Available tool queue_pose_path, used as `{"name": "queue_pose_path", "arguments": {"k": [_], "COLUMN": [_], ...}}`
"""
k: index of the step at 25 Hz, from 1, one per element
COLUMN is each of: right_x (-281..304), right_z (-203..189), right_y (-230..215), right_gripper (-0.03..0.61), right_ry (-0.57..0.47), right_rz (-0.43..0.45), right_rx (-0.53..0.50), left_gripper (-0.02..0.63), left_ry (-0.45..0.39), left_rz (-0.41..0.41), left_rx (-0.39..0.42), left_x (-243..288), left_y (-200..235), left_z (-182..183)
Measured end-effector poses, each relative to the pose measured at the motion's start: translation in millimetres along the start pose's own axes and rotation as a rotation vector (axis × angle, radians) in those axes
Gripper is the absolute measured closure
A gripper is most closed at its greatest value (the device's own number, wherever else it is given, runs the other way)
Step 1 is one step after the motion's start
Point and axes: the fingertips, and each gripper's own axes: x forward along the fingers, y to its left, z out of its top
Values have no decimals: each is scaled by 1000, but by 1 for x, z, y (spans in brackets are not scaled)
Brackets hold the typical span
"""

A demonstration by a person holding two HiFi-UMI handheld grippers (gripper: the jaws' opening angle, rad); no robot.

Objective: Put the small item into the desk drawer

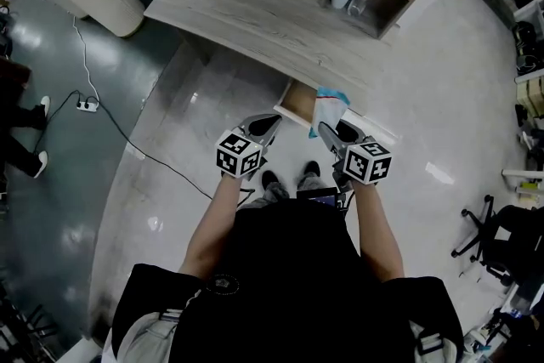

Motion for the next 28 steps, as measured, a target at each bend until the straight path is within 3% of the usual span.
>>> {"name": "queue_pose_path", "arguments": {"k": [14, 28], "right_x": [24, 60], "right_z": [9, -2], "right_y": [-24, -37], "right_gripper": [417, 417], "right_ry": [68, 220], "right_rz": [60, 80], "right_rx": [-36, -240], "left_gripper": [612, 612], "left_ry": [24, 61], "left_rz": [58, 95], "left_rx": [-2, -19], "left_x": [29, 40], "left_y": [15, 31], "left_z": [9, -8]}}
